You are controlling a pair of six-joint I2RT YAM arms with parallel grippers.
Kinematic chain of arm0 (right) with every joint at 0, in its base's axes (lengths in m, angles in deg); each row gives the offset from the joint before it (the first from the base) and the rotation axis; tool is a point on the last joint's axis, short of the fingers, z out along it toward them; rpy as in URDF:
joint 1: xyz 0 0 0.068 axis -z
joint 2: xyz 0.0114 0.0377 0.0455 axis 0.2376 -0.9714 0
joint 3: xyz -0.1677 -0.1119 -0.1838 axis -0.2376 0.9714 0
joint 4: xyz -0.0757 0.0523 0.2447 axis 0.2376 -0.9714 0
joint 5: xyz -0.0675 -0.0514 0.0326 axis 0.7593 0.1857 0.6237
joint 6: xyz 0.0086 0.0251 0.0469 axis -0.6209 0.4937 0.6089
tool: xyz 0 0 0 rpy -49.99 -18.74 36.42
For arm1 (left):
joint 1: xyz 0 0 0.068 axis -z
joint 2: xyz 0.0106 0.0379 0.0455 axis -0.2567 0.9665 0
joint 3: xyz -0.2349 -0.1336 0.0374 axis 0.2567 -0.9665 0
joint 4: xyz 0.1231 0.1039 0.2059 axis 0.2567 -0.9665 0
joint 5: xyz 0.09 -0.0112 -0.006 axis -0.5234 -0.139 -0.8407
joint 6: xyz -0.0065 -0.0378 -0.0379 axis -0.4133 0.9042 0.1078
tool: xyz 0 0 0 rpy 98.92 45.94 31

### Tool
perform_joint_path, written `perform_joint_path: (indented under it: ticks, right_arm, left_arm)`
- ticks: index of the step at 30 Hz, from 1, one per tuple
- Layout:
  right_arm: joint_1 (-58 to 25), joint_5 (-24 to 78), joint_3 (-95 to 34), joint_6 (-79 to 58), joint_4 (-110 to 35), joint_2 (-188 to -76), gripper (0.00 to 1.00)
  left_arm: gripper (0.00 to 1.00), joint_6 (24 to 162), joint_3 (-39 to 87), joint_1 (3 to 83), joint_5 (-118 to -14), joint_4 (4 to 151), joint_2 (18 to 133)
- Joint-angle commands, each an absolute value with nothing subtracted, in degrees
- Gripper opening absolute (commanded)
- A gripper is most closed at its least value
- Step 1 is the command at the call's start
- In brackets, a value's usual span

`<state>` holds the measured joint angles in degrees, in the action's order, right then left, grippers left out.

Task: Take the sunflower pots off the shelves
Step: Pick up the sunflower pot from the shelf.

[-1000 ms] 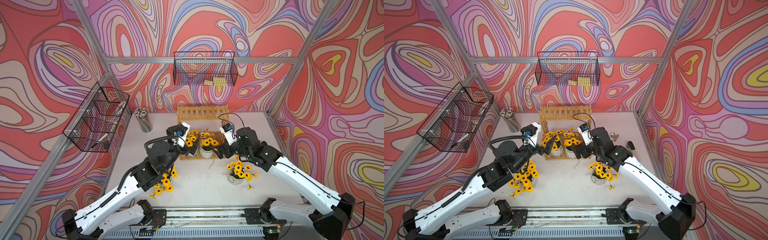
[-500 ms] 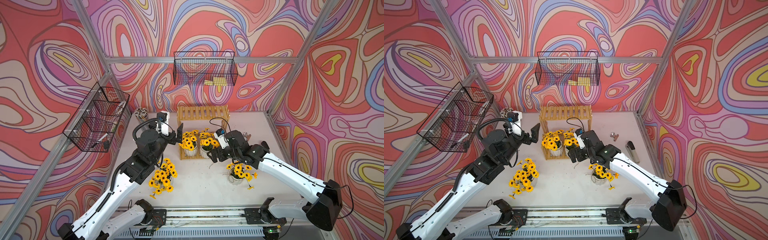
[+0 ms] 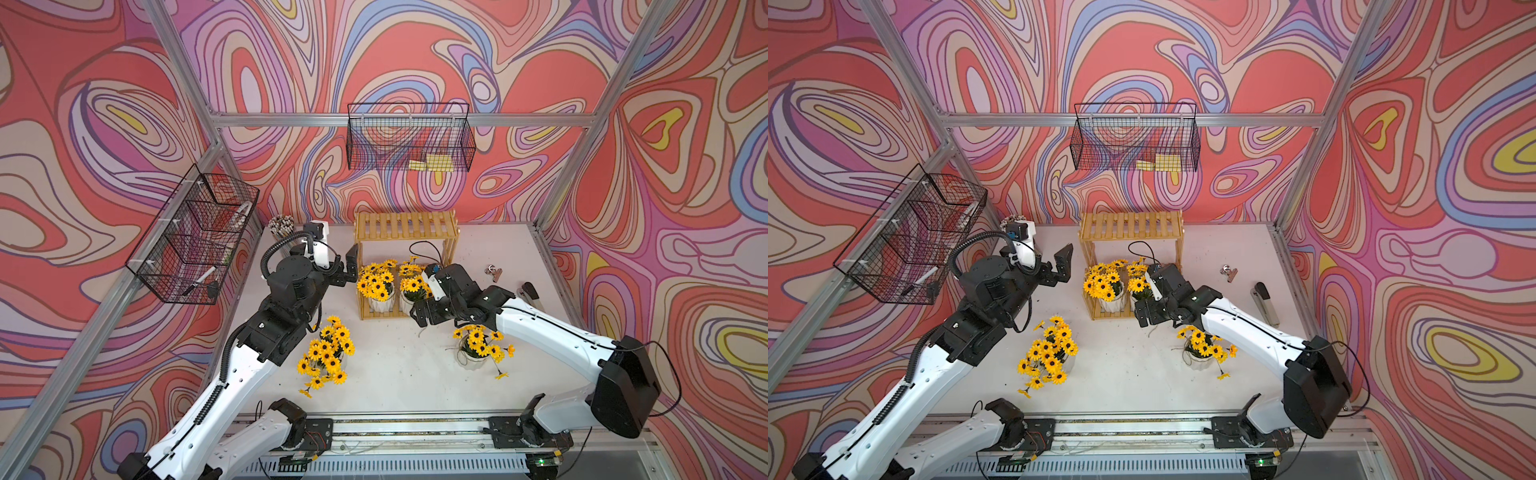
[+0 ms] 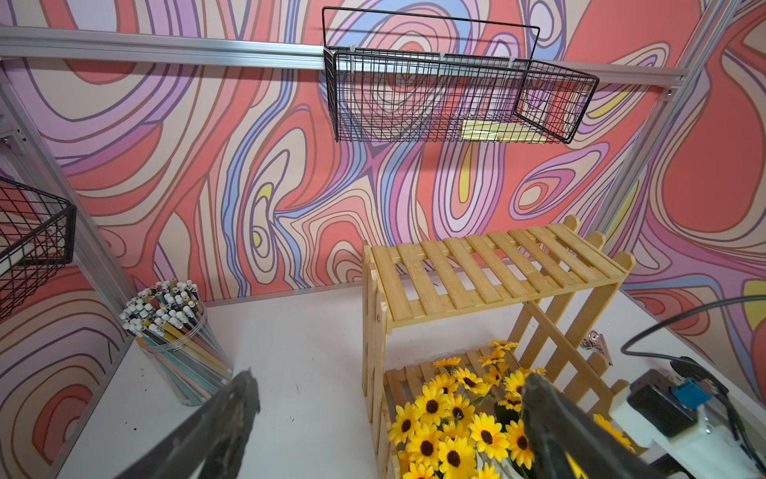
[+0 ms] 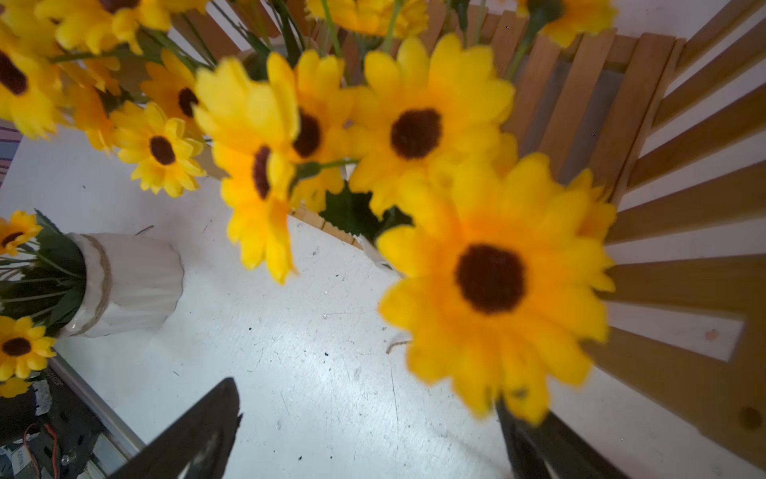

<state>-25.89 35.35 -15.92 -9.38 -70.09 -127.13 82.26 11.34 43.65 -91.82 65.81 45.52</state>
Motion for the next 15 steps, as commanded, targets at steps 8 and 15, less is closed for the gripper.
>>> perform_joint_path:
  ticks: [8,15]
  right_arm:
    - [-26.16,38.91,-16.15,-7.62,-62.46,-130.27,0.98]
    - [-26.16,39.68,-18.12,-8.42,-60.59,-134.47,0.98]
  left_arm:
    - [1.00,82.48,10.22,42.97,-91.81,65.75,44.68]
    - [1.00,82.48,9.52,42.67,-91.61,65.82,44.50]
